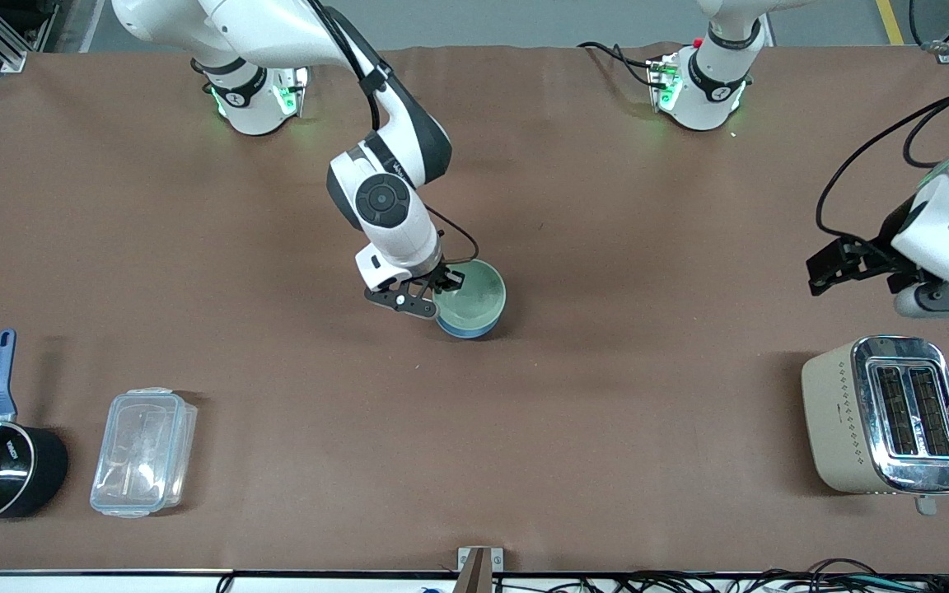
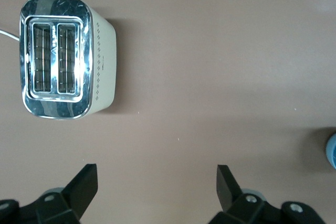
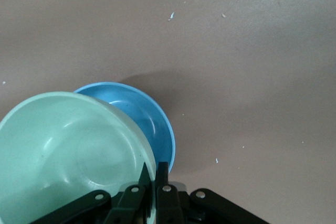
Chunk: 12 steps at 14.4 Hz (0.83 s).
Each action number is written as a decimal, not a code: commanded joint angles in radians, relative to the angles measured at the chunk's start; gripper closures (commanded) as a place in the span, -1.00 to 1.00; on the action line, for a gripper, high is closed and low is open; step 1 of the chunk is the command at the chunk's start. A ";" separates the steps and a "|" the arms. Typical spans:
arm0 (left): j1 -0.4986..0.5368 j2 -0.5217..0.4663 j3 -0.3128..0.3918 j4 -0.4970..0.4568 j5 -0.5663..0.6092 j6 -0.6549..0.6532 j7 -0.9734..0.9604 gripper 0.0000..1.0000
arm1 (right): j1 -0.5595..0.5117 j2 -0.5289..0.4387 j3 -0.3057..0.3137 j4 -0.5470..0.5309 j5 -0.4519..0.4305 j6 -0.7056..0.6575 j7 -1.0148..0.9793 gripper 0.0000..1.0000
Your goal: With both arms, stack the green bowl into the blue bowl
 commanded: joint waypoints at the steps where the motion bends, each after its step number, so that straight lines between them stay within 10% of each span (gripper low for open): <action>1: -0.060 -0.110 0.123 -0.083 -0.079 -0.013 0.072 -1.00 | 0.011 0.009 -0.010 -0.020 -0.016 0.043 0.019 1.00; 12: -0.188 -0.270 0.262 -0.265 -0.098 -0.042 0.095 -1.00 | 0.026 0.021 -0.011 -0.045 -0.017 0.091 0.021 0.97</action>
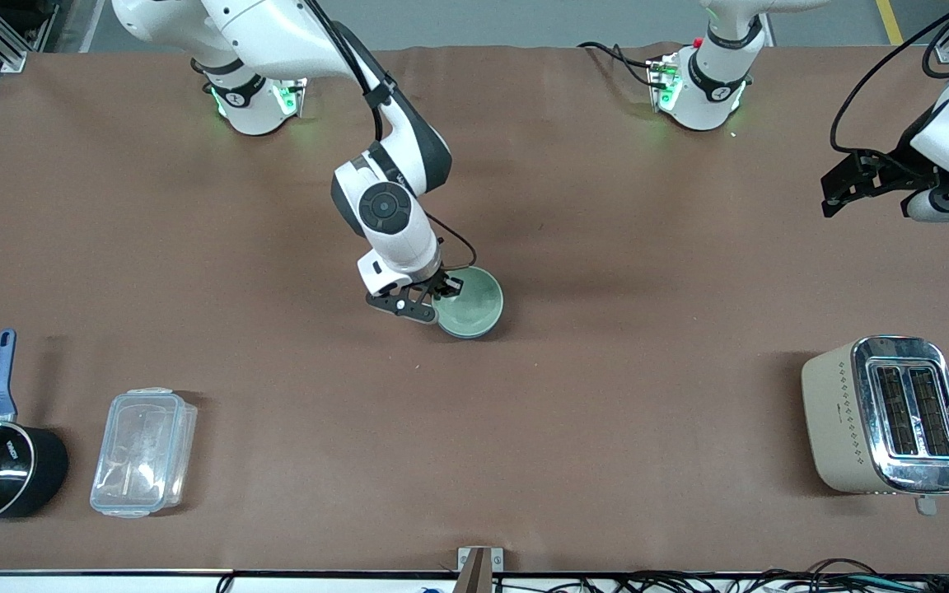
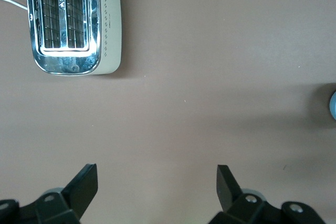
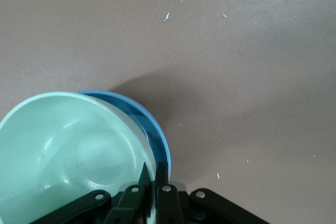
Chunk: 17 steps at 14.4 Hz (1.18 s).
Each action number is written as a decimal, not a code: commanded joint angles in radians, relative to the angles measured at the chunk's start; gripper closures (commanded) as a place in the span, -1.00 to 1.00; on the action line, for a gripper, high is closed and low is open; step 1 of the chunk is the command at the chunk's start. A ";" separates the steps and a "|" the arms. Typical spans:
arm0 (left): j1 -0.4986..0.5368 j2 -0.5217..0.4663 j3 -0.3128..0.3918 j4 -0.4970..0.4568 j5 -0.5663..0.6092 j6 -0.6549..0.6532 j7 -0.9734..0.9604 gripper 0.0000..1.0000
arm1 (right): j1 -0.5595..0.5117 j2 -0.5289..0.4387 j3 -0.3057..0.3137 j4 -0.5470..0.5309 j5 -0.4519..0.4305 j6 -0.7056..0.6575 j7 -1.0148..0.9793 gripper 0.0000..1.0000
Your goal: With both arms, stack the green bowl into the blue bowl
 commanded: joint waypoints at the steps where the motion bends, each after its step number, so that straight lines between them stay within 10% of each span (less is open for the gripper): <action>1: -0.004 -0.022 0.009 -0.021 -0.018 -0.006 0.012 -1.00 | 0.015 -0.003 -0.008 -0.016 -0.016 0.020 0.022 0.97; 8: -0.001 -0.019 0.008 -0.008 -0.017 -0.002 0.013 -1.00 | 0.028 0.004 -0.006 -0.026 -0.016 0.020 0.022 0.81; 13: -0.001 -0.016 0.008 -0.002 -0.017 -0.002 0.012 -1.00 | -0.009 -0.003 -0.010 0.001 -0.013 0.008 0.019 -0.87; 17: -0.004 -0.011 0.006 0.005 -0.011 -0.002 0.012 -1.00 | -0.049 -0.105 -0.072 0.012 -0.043 -0.024 0.009 -1.00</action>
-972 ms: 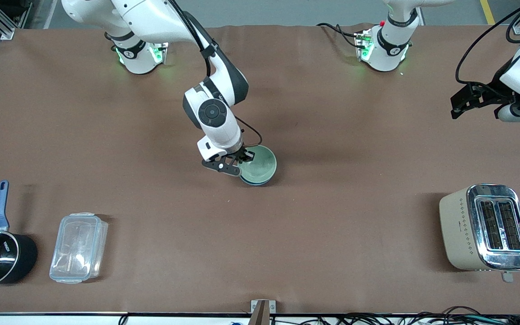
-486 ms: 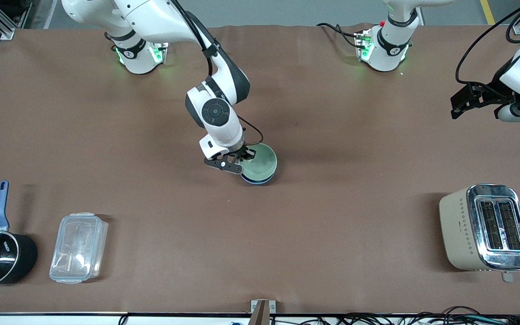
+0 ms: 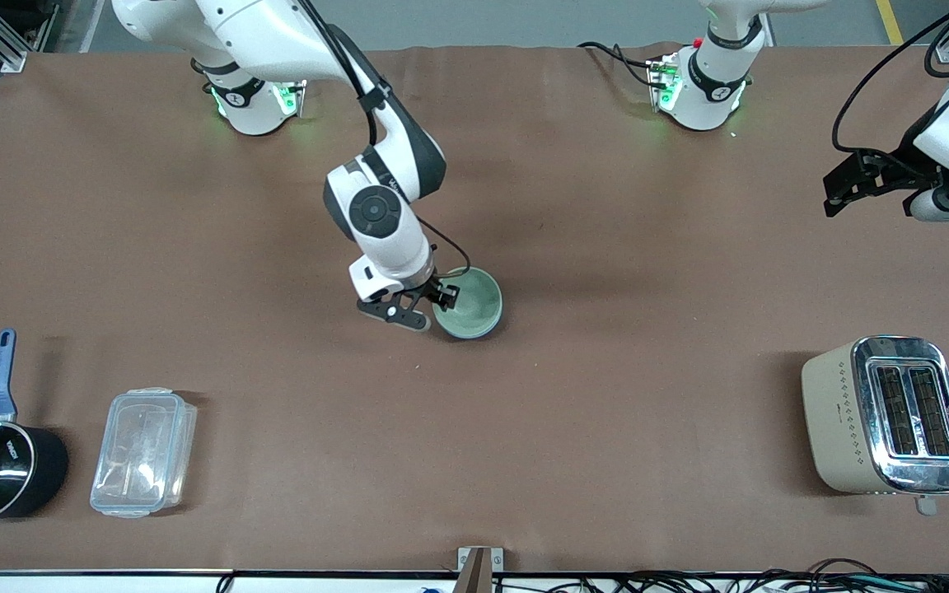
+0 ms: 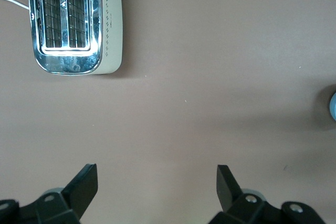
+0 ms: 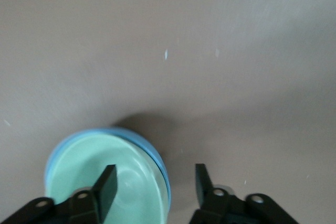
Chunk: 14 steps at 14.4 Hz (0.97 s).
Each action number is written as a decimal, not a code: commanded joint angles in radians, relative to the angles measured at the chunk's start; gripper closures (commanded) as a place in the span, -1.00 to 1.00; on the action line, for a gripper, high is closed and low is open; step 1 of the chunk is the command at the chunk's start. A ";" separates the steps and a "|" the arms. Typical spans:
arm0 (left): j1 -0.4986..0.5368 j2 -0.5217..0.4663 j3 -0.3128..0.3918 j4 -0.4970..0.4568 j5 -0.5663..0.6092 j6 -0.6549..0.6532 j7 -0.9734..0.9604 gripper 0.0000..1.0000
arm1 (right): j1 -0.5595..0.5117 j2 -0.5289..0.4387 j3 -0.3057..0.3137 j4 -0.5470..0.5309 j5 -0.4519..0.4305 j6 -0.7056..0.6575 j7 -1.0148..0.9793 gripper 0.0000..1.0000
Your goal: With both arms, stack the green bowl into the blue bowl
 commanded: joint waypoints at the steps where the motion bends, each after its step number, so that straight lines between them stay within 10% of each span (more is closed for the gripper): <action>1: -0.006 -0.007 0.005 0.005 -0.011 -0.004 0.012 -1.00 | -0.024 -0.123 -0.068 -0.018 -0.076 -0.070 0.002 -1.00; 11: -0.009 0.013 0.004 0.040 0.000 -0.015 0.009 -1.00 | -0.030 -0.390 -0.366 0.080 -0.241 -0.556 -0.246 -1.00; 14: -0.007 0.013 0.004 0.040 0.000 -0.015 0.009 -1.00 | -0.198 -0.443 -0.327 0.168 -0.238 -0.719 -0.436 -1.00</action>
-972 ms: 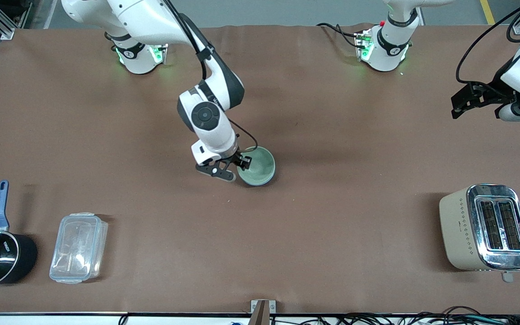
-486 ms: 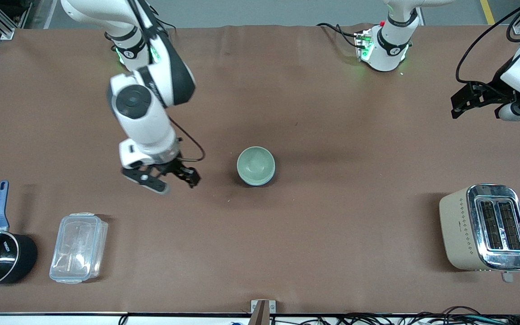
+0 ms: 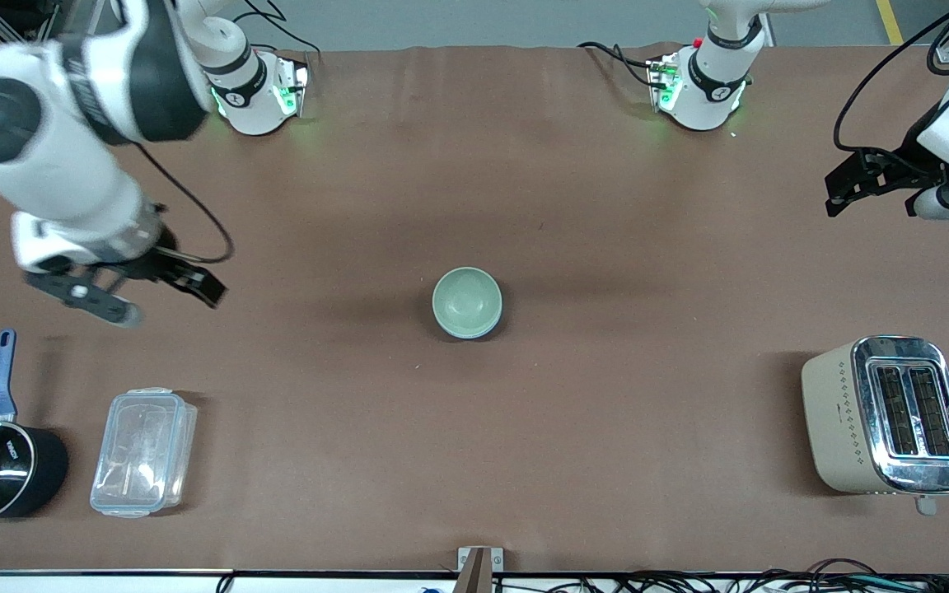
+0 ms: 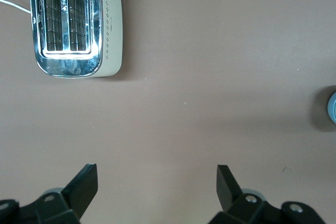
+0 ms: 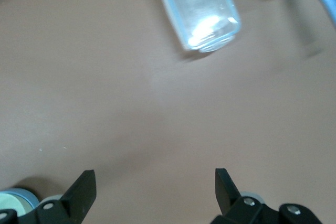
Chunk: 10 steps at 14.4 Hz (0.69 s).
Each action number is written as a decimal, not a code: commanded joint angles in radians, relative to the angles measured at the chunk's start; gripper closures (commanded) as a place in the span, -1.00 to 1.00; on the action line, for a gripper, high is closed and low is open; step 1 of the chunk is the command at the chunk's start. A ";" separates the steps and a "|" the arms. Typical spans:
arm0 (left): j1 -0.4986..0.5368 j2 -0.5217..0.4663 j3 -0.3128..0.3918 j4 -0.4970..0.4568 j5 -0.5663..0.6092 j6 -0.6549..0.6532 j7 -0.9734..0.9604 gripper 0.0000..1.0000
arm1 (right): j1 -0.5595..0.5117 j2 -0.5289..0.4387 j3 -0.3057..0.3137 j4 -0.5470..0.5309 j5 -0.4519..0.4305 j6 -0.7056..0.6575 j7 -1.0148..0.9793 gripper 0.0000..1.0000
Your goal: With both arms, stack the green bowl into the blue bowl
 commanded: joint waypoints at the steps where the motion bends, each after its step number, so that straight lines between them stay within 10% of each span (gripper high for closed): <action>1: -0.007 0.011 0.004 0.027 0.000 -0.015 0.009 -1.00 | -0.179 -0.049 0.076 0.080 -0.010 -0.128 -0.162 -1.00; 7: -0.011 0.012 0.002 0.027 -0.006 -0.031 0.012 -1.00 | -0.664 -0.127 0.391 0.150 -0.001 -0.254 -0.449 -1.00; 10: -0.012 0.012 0.001 0.027 -0.006 -0.031 0.012 -1.00 | -0.687 -0.129 0.430 0.142 0.000 -0.251 -0.456 -1.00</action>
